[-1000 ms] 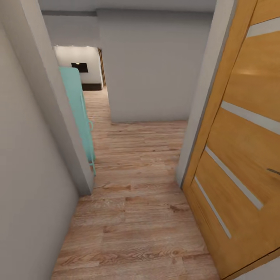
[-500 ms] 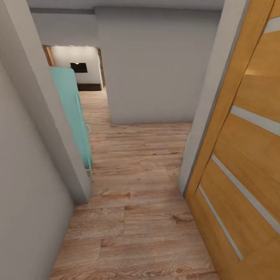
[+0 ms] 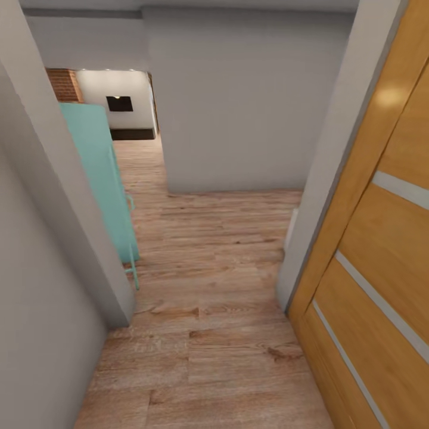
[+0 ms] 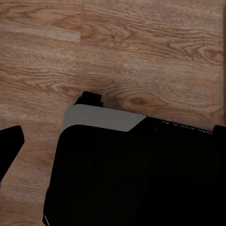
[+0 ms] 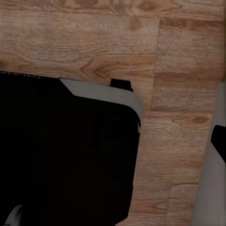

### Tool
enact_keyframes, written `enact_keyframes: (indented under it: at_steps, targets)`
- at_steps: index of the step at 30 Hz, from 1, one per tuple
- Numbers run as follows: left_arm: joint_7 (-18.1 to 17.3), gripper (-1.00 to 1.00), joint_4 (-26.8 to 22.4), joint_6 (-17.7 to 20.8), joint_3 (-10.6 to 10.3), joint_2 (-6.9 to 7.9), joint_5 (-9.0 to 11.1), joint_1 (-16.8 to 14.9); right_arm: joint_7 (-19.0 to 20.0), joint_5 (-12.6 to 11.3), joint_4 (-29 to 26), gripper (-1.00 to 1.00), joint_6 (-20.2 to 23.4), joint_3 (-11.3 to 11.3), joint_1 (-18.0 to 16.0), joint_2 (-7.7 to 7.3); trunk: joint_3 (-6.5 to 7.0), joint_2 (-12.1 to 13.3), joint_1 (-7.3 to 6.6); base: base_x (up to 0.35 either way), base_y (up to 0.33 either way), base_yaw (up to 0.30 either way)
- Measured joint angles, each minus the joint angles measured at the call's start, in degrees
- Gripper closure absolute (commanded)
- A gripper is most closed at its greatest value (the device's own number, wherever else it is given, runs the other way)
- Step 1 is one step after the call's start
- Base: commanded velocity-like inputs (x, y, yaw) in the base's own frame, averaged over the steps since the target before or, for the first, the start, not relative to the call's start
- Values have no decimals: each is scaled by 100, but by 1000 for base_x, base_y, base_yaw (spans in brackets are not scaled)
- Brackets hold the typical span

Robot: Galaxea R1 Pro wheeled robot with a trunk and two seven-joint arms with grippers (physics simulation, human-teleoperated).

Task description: Move the two storage containers from the living room to the garage. In the garage, place one container on the floor and stack the other container on top of it (either order is fine).

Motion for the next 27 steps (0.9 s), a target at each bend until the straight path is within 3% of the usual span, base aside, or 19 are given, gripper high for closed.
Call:
enact_keyframes:
  at_steps: [27]
  targets:
    - [0,-100,0,0,1,2,0,0,0,0,0,-100,0,0,0,0,0,0,0,319,0,0]
